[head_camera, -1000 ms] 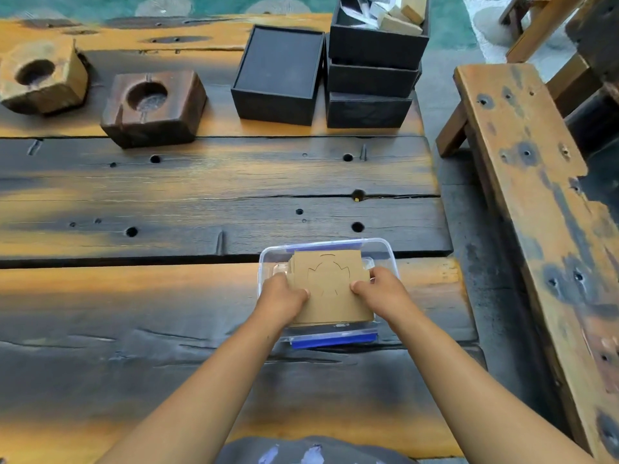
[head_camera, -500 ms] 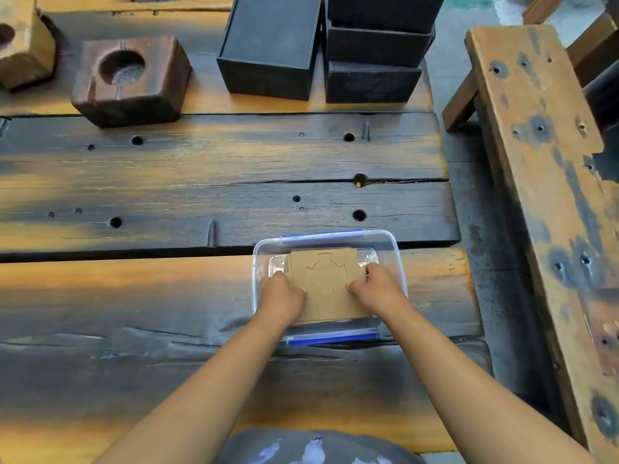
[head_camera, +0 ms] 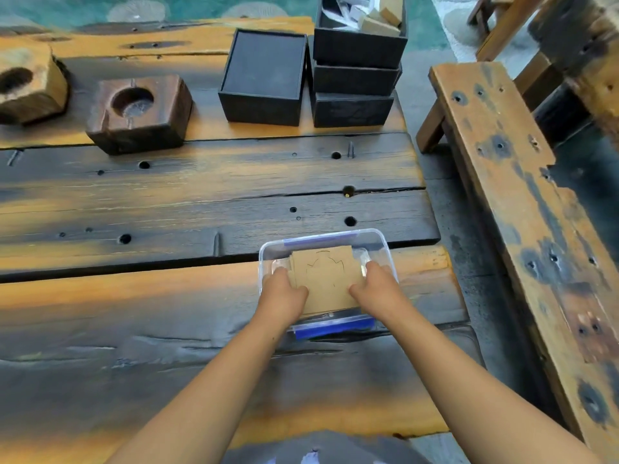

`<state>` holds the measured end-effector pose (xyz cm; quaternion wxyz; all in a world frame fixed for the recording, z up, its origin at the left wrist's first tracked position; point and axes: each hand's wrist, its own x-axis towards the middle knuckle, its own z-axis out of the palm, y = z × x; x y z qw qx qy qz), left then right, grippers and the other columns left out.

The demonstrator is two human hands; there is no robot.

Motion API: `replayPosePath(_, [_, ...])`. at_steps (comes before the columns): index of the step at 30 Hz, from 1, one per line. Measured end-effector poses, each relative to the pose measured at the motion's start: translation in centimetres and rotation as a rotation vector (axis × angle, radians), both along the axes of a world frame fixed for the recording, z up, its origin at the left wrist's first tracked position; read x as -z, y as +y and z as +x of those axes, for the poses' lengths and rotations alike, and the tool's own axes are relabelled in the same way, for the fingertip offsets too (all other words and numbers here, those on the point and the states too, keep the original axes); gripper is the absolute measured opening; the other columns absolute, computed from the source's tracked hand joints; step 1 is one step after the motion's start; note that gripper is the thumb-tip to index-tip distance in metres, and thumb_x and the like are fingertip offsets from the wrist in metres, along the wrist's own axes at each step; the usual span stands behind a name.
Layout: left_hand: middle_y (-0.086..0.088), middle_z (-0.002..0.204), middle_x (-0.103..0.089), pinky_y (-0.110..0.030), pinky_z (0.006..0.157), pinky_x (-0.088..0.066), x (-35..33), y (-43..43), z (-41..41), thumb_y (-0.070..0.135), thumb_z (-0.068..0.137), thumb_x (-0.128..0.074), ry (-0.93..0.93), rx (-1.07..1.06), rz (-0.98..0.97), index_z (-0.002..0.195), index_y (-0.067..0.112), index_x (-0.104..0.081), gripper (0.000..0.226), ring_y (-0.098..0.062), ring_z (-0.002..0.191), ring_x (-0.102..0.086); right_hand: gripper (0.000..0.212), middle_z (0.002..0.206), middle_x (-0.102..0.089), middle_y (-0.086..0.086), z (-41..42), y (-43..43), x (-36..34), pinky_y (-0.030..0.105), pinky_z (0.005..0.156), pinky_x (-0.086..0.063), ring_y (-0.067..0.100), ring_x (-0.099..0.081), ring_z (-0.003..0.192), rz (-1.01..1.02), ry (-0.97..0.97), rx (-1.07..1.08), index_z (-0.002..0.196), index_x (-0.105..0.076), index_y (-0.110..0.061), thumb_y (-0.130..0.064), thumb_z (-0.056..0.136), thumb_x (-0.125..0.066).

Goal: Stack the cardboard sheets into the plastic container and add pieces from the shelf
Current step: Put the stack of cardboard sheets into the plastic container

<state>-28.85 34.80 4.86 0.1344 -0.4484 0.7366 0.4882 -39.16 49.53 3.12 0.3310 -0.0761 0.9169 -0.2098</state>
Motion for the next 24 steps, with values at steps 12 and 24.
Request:
replayPosePath(12, [-0.004, 0.116, -0.067, -0.029, 0.09, -0.047, -2.7, 2.0, 4.5, 0.009, 0.089, -0.051, 0.201, 0.677, -0.118, 0.122, 0.013, -0.062, 0.035, -0.025, 0.107, -0.062, 0.047, 0.132, -0.048, 0.012, 12.8, 5.8, -6.2, 0.03, 0.098, -0.038, 0.027, -0.053, 0.117, 0.011, 0.149, 0.308, 0.134, -0.05, -0.014, -0.027, 0.091, -0.062])
replayPosePath(24, [-0.013, 0.123, -0.066, -0.033, 0.093, -0.047, -4.2, 17.9, 8.0, 0.013, 0.093, -0.048, 0.332, 1.562, -0.285, 0.126, 0.009, -0.059, 0.035, -0.03, 0.118, -0.058, 0.029, 0.111, -0.068, 0.008, 28.3, 20.4, -7.3, 0.031, 0.082, -0.045, 0.028, -0.062, 0.106, 0.106, 0.164, 0.789, 0.114, -0.062, -0.015, -0.029, 0.088, -0.061])
